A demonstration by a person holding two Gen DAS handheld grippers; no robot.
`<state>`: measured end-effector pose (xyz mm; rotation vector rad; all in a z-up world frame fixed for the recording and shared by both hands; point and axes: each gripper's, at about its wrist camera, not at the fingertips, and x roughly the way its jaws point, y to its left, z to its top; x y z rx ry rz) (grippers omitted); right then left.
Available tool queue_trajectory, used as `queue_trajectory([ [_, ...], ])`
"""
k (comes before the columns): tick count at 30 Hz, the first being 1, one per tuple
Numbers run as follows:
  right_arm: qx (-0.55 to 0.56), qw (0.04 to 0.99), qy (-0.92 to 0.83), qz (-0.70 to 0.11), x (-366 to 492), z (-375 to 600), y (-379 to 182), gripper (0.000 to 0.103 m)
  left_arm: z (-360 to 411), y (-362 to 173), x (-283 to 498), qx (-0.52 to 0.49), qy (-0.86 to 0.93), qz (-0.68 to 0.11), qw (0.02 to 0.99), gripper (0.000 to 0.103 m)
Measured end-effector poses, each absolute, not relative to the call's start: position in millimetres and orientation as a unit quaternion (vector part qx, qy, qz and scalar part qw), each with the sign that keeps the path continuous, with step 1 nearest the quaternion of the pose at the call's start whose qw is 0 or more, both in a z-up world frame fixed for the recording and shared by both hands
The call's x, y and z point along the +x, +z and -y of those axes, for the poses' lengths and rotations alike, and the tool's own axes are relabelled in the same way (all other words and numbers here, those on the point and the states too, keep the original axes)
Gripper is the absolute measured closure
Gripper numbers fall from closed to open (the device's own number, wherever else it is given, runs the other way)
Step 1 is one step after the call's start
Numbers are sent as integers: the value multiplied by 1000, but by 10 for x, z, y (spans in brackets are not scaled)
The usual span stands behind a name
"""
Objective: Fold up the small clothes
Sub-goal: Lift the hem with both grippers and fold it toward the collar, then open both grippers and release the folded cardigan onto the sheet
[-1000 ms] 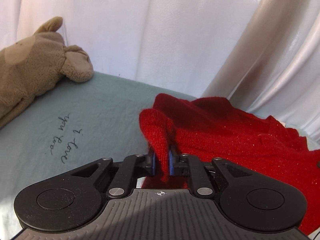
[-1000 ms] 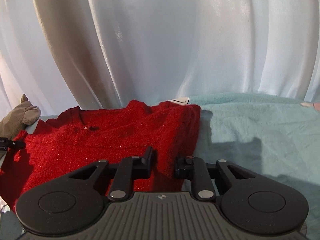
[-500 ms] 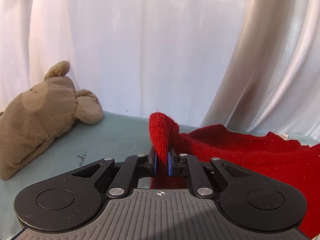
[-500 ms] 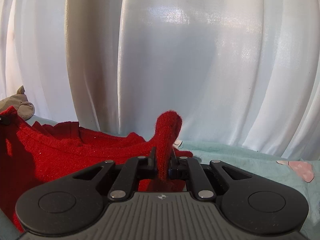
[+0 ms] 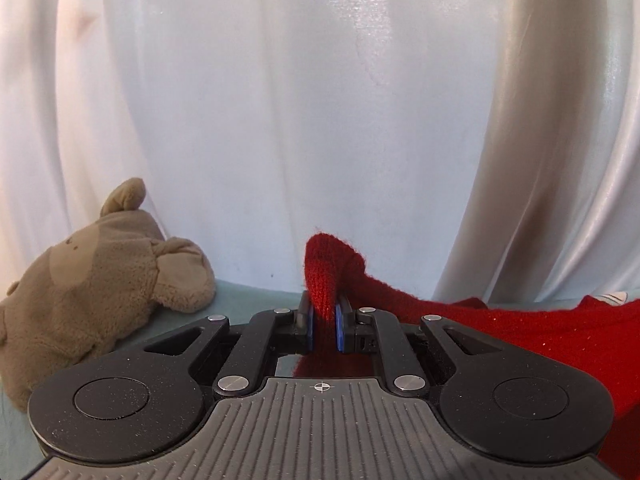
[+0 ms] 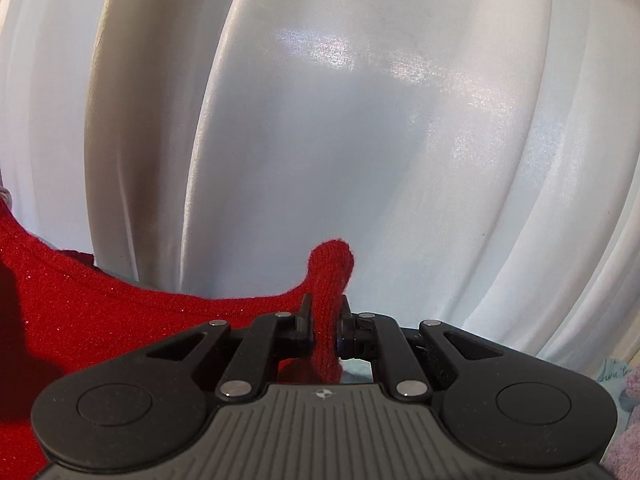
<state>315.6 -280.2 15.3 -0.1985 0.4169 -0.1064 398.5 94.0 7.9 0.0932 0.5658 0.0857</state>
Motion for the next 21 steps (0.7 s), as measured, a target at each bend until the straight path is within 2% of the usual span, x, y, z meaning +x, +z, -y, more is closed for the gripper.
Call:
queue_trajectory([
  [4,-119,968,-83,-204,3323,2806,67,95,-869,-96,4109,67,71,-262,960,90],
  [6,-130,965,-102,-205,3414,2807,-17,94,-851,-242,4189,79,95,-270,955,84],
  [8,-135,956,-124,-227,3509,2843,-113,84,-872,-335,4201,85,109,-295,946,84],
  [10,-97,955,-131,-249,3480,2946,-110,84,-945,-331,4089,58,90,-302,947,81],
  [12,-45,962,-109,-246,3285,3027,-41,84,-981,-301,3918,44,71,-309,947,64],
  [17,14,963,-42,-266,2731,2979,22,84,-982,-279,3365,-1,12,-322,947,54],
  [21,74,956,-16,-285,2380,2967,-2,81,-873,-268,3049,-18,-19,-327,945,52],
])
